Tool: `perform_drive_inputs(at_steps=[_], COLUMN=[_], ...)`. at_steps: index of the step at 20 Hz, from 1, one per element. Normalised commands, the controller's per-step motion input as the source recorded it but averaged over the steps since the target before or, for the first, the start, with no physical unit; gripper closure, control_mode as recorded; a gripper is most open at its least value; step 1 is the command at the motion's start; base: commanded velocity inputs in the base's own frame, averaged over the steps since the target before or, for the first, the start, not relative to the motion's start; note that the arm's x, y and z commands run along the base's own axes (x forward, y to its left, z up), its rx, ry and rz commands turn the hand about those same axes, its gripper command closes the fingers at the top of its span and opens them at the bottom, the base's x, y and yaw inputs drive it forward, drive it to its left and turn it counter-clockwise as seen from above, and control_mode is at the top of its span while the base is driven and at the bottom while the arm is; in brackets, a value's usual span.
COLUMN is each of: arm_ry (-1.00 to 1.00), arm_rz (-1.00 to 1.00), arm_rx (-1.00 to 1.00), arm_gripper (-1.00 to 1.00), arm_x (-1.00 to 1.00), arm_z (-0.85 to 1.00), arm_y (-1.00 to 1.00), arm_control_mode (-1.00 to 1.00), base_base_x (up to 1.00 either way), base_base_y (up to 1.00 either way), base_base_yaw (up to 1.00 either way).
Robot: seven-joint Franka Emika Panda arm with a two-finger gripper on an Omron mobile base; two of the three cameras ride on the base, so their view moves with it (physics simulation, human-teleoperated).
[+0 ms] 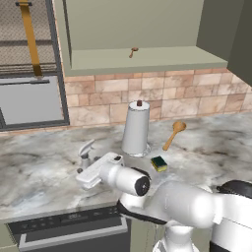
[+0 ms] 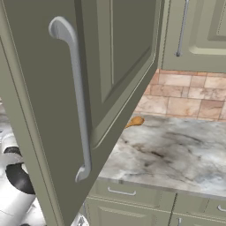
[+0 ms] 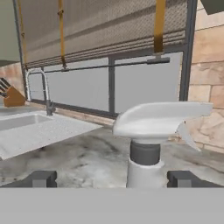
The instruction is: Pick the spray and sponge from the cabinet and place them on the counter.
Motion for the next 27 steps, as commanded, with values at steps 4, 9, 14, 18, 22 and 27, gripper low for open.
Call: perform_drive_inputs(at_steps=[4, 9, 14, 18, 22, 27], arm_ry=[-0.11, -0.08, 0.11, 0.02, 0.0, 0.0], arm_rz=[0.02, 0.0, -0.07, -0.09, -0.09, -0.11], arm_rx=[0.0, 0.0, 0.0, 0.0, 0.0, 0.0], arm_gripper=[-1.0, -1.0, -1.0, -1.0, -1.0, -1.0], arm_x=[-0.5, -0.66, -0.15, 0.0, 0.03, 0.12], arm_z=[0.16, 0.14, 0.25, 0.76, 1.0, 1.0], arm_y=[-0.51, -0.73, -0.62, -0.46, -0.32, -0.43], arm_control_mode=[-1.0, -1.0, -1.0, -1.0, -1.0, -1.0], base_base_x=[0.0, 0.0, 0.0, 0.0, 0.0, 0.0], base_base_y=[0.0, 0.0, 0.0, 0.0, 0.0, 0.0], base_base_yaw=[0.0, 0.0, 0.0, 0.0, 0.0, 0.0])
